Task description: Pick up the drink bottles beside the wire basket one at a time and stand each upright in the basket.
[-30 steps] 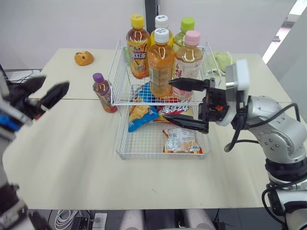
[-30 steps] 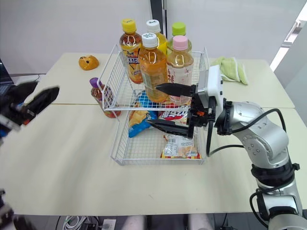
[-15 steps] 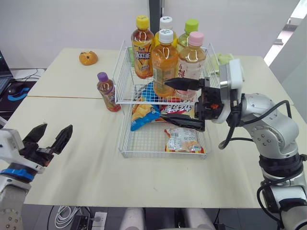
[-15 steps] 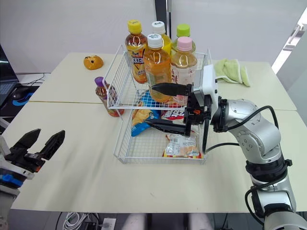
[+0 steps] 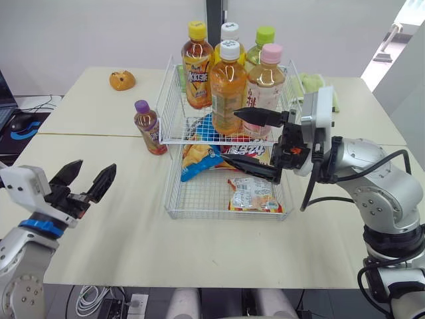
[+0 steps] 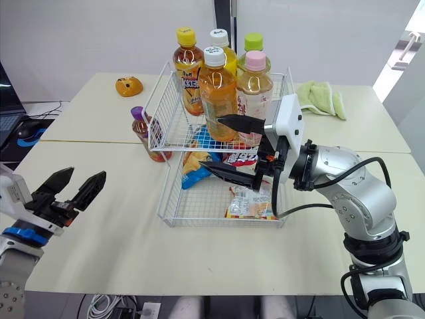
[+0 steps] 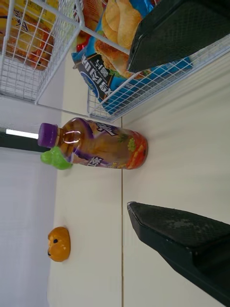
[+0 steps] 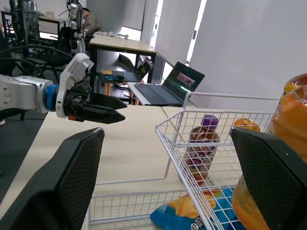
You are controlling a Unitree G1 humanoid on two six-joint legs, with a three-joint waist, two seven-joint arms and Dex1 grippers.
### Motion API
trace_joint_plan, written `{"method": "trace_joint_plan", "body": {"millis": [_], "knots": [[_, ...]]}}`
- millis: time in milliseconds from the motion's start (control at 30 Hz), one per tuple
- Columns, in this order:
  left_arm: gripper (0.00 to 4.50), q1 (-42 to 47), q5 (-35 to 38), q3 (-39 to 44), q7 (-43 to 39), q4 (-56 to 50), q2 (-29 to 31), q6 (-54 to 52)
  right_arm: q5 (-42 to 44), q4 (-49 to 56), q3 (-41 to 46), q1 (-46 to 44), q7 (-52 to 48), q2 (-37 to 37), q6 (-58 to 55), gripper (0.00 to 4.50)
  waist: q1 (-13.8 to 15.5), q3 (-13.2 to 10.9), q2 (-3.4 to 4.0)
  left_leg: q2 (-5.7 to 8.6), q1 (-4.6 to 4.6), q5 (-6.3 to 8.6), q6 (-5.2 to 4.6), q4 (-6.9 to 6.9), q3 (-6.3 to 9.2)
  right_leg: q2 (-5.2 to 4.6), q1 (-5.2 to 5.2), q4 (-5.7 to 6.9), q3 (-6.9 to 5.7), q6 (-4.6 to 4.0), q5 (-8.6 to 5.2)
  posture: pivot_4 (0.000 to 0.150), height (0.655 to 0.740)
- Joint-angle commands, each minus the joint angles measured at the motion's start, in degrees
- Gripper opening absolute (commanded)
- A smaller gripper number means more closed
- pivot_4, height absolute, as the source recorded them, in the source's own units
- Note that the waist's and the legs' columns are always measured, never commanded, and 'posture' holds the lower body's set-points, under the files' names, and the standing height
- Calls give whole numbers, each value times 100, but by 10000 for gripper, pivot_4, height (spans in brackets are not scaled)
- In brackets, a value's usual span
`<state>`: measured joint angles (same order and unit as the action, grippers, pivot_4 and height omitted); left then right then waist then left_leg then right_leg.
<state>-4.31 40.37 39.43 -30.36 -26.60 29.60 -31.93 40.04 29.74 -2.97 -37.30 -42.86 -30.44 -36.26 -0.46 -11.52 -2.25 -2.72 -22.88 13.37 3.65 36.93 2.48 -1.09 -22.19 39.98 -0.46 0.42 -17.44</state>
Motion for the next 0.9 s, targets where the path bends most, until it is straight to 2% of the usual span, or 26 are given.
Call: {"method": "trace_joint_plan", "body": {"millis": [33, 267, 433, 900], "knots": [[44585, 390, -48, -195, 162, 71, 211, 123, 117, 151, 198, -72, -54, -68, 53, 45000, 0, 0, 0, 0, 0, 0, 0, 0, 0, 0, 0, 0, 0, 0, 0, 1500, 7400], [44585, 1562, -666, -1081, 452, 830, 454, 197, 58, 78, 144, -157, -33, -30, 95, 45000, 10, 0, 0, 2, -1, 0, 0, 0, -3, 0, -1, -1, -7, 2, 1, 1500, 7400], [44585, 2577, -1293, -1749, 591, 1850, 431, 509, -22, 34, 130, -197, -10, -11, 126, 45000, 14, 0, 0, 2, -3, 0, 0, -1, -9, 1, -4, -2, -10, 4, 2, 1500, 7400], [44585, 4091, -2057, -2412, 326, 3967, 308, 1569, -37, 168, 209, -177, 182, -99, 41, 45000, 14, 0, 0, 2, -8, 0, 0, -3, -14, 0, -9, -5, -11, 6, 3, 1500, 7400]]}}
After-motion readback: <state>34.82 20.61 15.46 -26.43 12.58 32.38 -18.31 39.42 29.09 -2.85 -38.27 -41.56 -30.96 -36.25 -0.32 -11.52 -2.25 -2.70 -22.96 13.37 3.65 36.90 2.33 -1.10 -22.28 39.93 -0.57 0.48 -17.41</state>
